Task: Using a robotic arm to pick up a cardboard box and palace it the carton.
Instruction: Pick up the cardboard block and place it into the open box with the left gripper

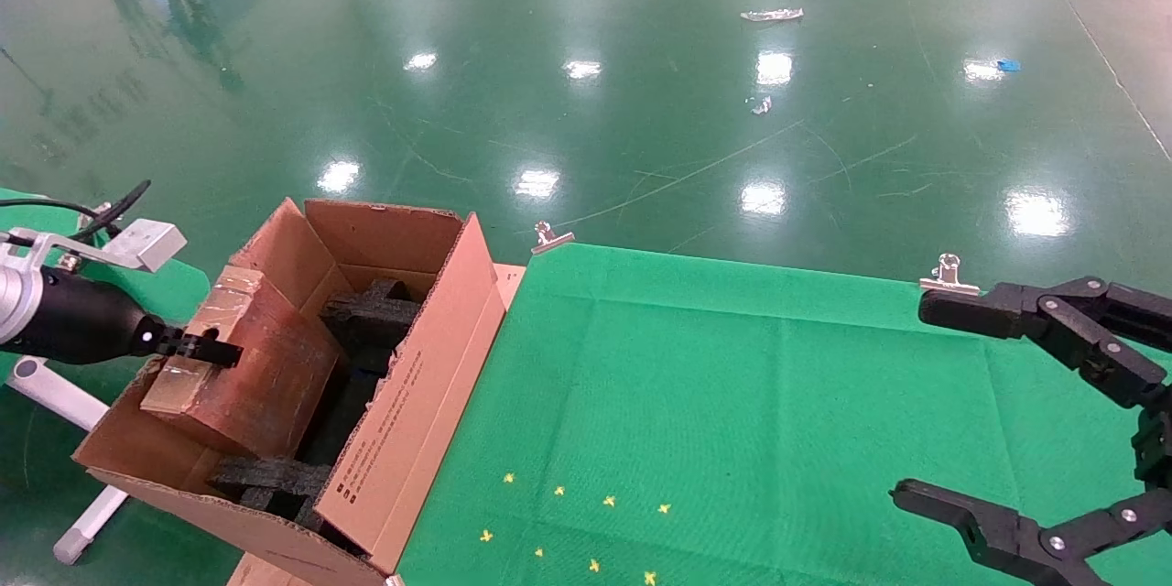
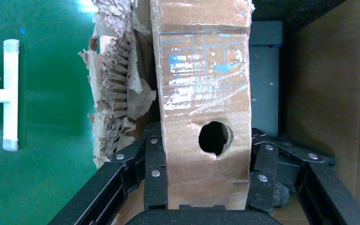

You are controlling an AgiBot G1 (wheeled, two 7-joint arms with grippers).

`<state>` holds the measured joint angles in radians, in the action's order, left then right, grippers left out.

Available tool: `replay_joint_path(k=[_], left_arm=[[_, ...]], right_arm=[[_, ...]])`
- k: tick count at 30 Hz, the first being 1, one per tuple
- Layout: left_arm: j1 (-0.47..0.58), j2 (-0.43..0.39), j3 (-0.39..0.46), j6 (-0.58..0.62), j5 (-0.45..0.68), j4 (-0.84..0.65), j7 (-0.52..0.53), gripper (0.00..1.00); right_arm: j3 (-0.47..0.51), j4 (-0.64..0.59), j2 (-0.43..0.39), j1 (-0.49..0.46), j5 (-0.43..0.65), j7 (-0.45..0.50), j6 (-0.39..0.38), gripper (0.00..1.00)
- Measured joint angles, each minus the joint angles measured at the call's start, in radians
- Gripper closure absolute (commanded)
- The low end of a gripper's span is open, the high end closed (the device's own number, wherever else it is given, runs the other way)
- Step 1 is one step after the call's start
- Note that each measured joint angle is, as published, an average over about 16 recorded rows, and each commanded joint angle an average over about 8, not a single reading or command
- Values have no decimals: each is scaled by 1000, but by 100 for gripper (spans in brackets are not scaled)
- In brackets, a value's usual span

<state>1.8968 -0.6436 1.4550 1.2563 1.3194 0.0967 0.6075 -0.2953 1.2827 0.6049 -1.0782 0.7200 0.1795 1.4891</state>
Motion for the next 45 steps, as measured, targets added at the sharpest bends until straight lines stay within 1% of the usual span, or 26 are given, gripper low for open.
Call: replay_joint_path(k=[7, 12, 18, 28, 38, 39, 40, 45], left_arm=[[-10, -25, 14, -18, 21, -31, -40, 100], [-26, -50, 21, -56, 32, -46, -63, 100], [-66, -89, 18, -149, 28, -62, -75, 100], [-167, -163, -7, -323, -7, -77, -76, 100], [-276, -227, -22, -417, -29, -86, -67, 100], [-286, -231, -23, -423, -30, -86, -67, 97], [-295, -236, -24, -429, -31, -86, -67, 91], [-328, -253, -27, -451, -36, -84, -73, 29]], right_arm=[[0, 0, 0, 0, 0, 0, 0, 0], [-1, 0, 0, 0, 0, 0, 0, 0], [-1, 0, 0, 0, -1, -1, 0, 0], [-2, 0, -1, 0, -1, -1, -1, 0], [-2, 0, -1, 0, -1, -1, -1, 0], [-2, 0, -1, 0, -1, -1, -1, 0], [-2, 0, -1, 0, -2, -1, -1, 0], [-2, 0, -1, -1, -2, -1, -1, 0]])
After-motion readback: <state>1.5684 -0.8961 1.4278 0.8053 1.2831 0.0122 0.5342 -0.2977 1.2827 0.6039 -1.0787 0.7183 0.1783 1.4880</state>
